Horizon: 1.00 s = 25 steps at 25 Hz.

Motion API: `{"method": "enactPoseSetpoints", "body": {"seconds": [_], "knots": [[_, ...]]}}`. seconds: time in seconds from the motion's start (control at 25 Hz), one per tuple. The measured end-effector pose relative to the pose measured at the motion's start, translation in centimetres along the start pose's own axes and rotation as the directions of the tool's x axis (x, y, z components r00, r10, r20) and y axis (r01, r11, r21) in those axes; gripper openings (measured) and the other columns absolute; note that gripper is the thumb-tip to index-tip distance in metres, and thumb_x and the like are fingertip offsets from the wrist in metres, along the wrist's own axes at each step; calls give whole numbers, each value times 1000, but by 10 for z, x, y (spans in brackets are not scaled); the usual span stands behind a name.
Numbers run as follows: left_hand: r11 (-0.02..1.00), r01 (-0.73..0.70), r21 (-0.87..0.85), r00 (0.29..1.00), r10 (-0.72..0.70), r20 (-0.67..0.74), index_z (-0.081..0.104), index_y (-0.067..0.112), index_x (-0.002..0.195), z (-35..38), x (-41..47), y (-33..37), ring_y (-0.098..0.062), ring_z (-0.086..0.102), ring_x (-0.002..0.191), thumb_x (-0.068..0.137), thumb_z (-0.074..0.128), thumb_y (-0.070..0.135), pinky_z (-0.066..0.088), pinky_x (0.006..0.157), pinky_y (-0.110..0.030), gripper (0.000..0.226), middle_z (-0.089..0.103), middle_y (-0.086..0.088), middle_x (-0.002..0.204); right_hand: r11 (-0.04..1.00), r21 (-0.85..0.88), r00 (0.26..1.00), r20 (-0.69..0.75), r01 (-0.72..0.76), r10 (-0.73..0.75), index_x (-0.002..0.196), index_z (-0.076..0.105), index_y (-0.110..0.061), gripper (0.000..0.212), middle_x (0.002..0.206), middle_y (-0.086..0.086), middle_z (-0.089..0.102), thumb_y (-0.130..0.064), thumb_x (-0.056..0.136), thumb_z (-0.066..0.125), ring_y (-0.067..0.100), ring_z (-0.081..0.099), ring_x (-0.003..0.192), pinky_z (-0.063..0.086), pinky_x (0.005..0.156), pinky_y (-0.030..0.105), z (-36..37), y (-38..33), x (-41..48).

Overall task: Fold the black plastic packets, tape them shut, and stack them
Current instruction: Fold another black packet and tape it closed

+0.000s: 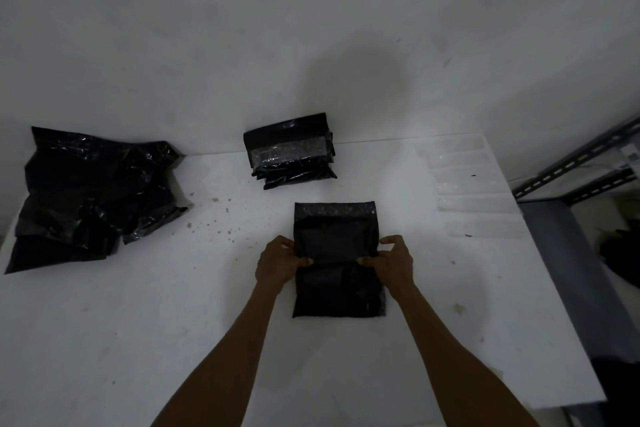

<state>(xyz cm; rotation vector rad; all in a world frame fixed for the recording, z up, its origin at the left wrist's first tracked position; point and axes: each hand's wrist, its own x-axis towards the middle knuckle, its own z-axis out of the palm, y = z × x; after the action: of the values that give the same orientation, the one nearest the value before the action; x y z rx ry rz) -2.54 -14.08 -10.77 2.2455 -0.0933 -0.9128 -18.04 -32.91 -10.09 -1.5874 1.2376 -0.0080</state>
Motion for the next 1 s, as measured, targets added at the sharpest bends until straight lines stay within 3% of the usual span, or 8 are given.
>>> {"method": "enactPoseSetpoints", "body": {"seconds": [0.12,0.24,0.4,0.48,0.56,0.68,0.8,1.0], "knots": [[999,-34,36,999,33,30,69,10,94,3,4,-4,-22,67,82,55,91,38,57,79,-42,53,71,-3,90,999,-17,999,-12,31,-31,111,48,-17,66,90,9,68,-18,62,92,20,64,79,56,72,35,1,2,2],[997,-53,-52,994,58,95,75,13,89,4,7,-8,-20,69,82,50,84,44,58,81,-44,50,74,-2,86,998,-29,998,30,59,-58,111,46,-21,72,92,6,70,-28,58,94,21,67,84,57,79,40,3,4,5],[985,-106,-137,977,129,169,68,21,115,-1,4,-7,-19,66,100,55,91,30,54,92,-38,65,71,3,110,992,-77,994,59,100,-96,123,44,-20,78,104,10,70,-22,62,92,19,64,85,54,81,35,1,5,7],[981,-88,-171,980,116,161,64,24,119,-3,5,-5,-19,66,102,49,92,28,54,94,-39,76,69,2,115,987,-97,991,61,126,-120,136,40,-22,89,108,10,69,-26,64,92,19,63,88,51,84,33,2,3,7],[981,-70,-179,987,94,130,64,27,113,-1,5,-4,-20,65,101,51,92,21,53,94,-41,68,68,3,114,985,-109,989,83,134,-126,145,32,-23,101,110,11,68,-28,64,92,23,63,96,49,89,35,5,2,8],[980,-90,-177,991,106,84,67,22,114,3,5,-7,-19,66,99,49,91,26,54,91,-40,69,69,3,112,983,-136,992,36,126,-122,147,31,-25,104,113,13,68,-29,63,92,28,64,103,50,92,39,9,10,12],[960,-68,-273,992,93,80,70,17,114,0,2,-8,-18,68,98,46,93,30,56,90,-40,73,72,0,109,996,-14,996,24,87,-87,151,28,-21,103,108,10,71,-23,67,90,26,64,102,48,96,38,10,10,12],[881,-9,-473,992,65,104,75,14,102,-8,-8,2,-17,71,91,70,83,-2,58,84,-33,37,75,-3,101,947,320,998,57,-14,-5,145,40,-16,85,93,-1,73,-1,72,82,18,67,94,53,95,37,1,4,11]]}}
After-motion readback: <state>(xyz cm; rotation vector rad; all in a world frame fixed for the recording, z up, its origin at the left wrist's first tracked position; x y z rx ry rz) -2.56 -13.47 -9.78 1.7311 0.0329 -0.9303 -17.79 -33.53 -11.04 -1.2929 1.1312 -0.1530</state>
